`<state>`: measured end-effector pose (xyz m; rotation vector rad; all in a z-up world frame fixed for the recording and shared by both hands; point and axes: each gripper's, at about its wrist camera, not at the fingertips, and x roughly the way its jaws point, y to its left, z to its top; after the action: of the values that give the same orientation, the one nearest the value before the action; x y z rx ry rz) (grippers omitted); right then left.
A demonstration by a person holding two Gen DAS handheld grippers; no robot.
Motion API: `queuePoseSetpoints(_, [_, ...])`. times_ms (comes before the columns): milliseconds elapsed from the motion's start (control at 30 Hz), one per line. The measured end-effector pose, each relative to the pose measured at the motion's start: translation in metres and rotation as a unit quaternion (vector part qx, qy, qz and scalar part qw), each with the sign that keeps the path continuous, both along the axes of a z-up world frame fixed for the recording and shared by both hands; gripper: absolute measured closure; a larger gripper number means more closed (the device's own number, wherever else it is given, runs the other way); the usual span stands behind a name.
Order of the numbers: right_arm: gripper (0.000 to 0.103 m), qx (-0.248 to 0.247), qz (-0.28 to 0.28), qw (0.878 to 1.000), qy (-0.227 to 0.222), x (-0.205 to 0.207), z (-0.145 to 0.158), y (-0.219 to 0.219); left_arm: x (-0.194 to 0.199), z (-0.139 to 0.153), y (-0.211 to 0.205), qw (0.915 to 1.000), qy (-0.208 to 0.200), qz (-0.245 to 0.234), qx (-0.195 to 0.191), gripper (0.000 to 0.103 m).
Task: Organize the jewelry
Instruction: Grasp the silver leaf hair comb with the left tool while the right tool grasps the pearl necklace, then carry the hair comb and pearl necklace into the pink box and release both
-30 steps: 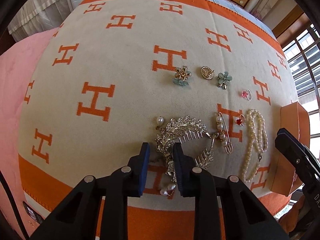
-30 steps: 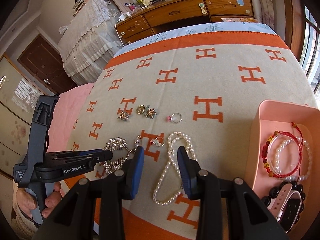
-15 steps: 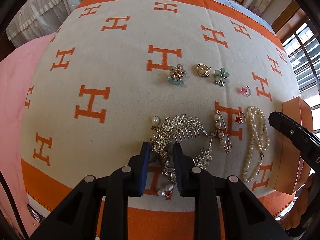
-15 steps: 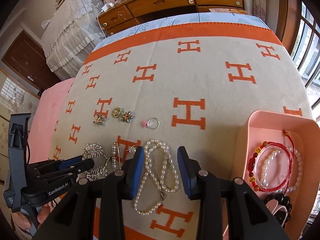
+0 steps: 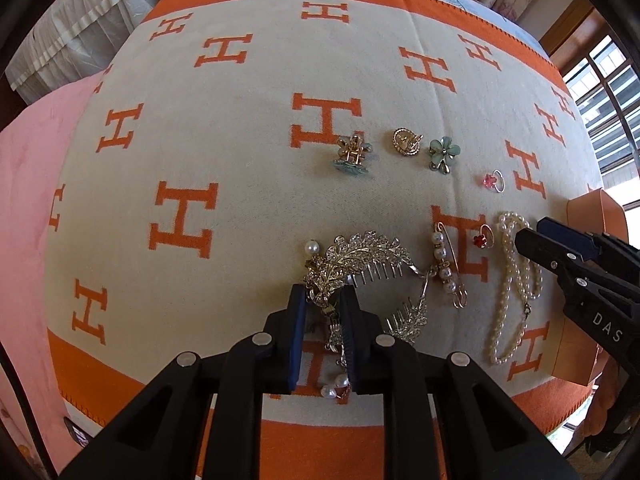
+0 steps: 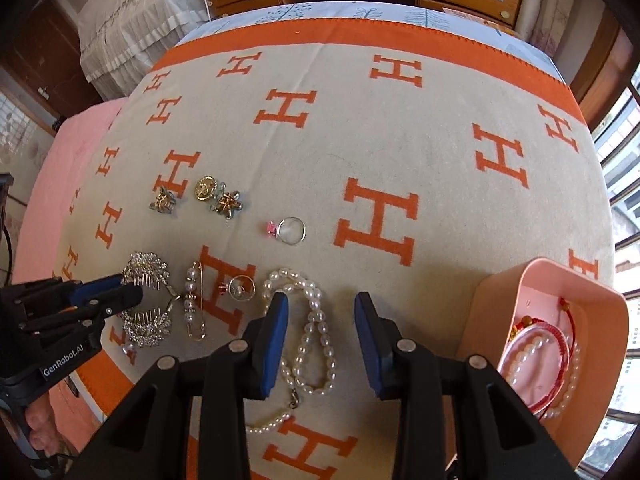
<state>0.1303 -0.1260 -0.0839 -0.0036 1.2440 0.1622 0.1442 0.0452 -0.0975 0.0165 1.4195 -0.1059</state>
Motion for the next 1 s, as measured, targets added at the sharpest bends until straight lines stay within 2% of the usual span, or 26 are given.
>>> queuePoseSetpoints(33, [0.070,-0.011,0.009,1.000,0.000,0.000,0.000,0.003,0.001,0.000,-0.002,1.0000,0.002,-0.004,0.005,0.088])
queuePoseSetpoints(133, [0.090,-0.052,0.020,0.998,-0.014,-0.002,-0.001,0.009,0.003,0.001,-0.006,0.9997,0.001,-0.014,0.017,0.088])
queuePoseSetpoints(200, [0.094,-0.054,0.024,0.998,-0.019,-0.002,-0.001,0.009,0.004,0.002,-0.011,0.9996,-0.003,-0.018,0.020,0.088])
queuePoseSetpoints(267, [0.098,-0.037,0.019,0.999,-0.022,-0.002,-0.001,0.006,0.001,0.003,-0.011,0.9997,-0.009,-0.015,0.015,0.088])
queuePoseSetpoints(367, [0.098,0.011,-0.001,1.000,-0.029,-0.005,0.005,-0.004,-0.003,0.004,-0.005,0.9999,-0.014,-0.004,-0.003,0.088])
queuePoseSetpoints(567, [0.098,0.074,-0.026,0.992,-0.100,-0.027,0.054,-0.021,-0.009,0.008,0.011,0.9991,-0.007,0.011,-0.041,0.089])
queuePoseSetpoints(767, [0.098,0.137,-0.040,0.972,-0.187,-0.056,0.120,-0.040,-0.020,0.034,0.015,0.9976,-0.030,0.006,-0.062,0.089])
queuePoseSetpoints(1000, [0.098,0.187,-0.070,0.936,-0.291,-0.105,0.186,-0.073,-0.031,0.084,-0.006,0.9935,-0.078,-0.031,-0.076,0.089])
